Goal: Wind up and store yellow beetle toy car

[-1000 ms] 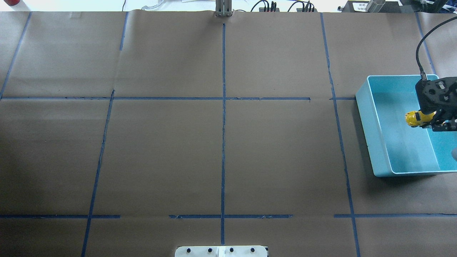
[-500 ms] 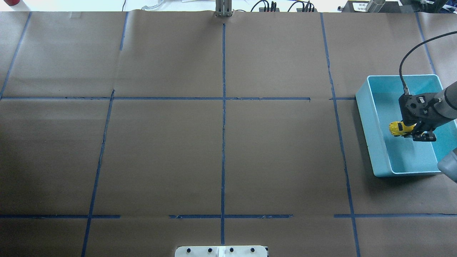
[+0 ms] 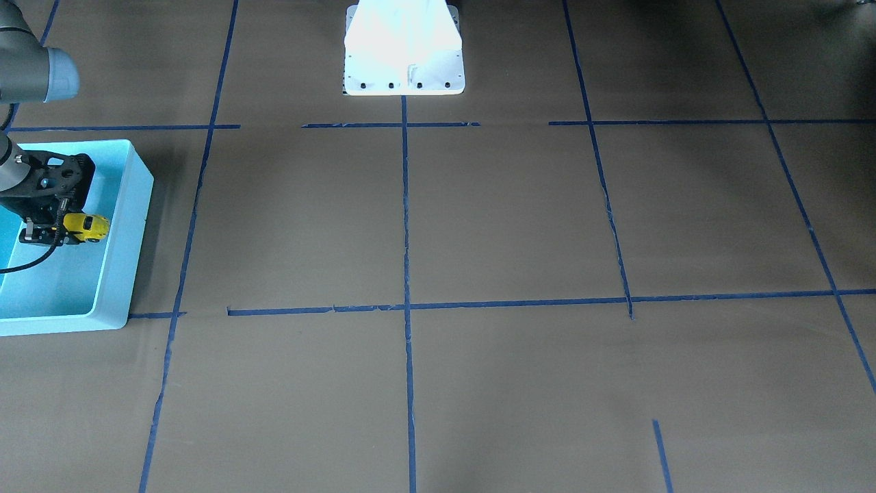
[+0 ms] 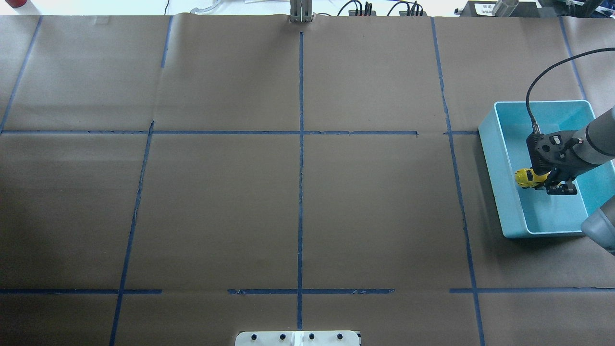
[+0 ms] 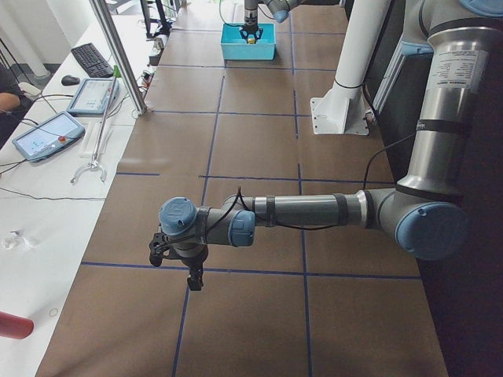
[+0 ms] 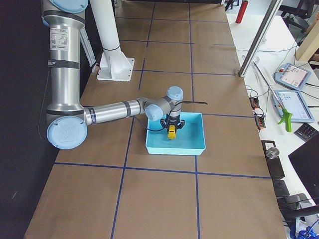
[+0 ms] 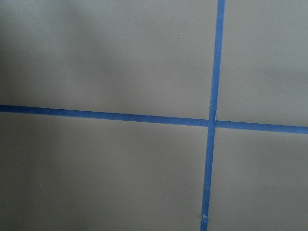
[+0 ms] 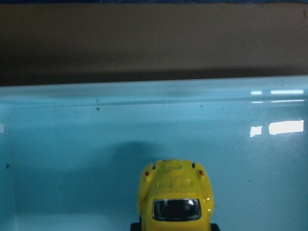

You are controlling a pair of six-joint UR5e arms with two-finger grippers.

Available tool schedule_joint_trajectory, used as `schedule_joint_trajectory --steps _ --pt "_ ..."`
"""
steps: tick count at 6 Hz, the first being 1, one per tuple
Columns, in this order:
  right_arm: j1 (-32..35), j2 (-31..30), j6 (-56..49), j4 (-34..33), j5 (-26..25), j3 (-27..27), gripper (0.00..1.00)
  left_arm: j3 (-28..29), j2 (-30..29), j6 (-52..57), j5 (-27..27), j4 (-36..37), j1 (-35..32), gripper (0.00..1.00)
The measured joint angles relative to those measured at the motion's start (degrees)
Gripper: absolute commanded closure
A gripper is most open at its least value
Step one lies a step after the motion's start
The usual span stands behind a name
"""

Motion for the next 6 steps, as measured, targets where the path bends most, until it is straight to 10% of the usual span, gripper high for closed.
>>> schedule_joint_trajectory --steps 4,6 --pt "3.74 0.21 0.19 -2.24 2.25 1.92 0.00 -0.88 0.09 0.00 0.00 0.06 0.00 0.00" --pt "14.84 1.15 3.26 -14.76 5.34 7.23 0.00 -0.88 0.09 0.00 -0.04 0.13 0.00 0.00"
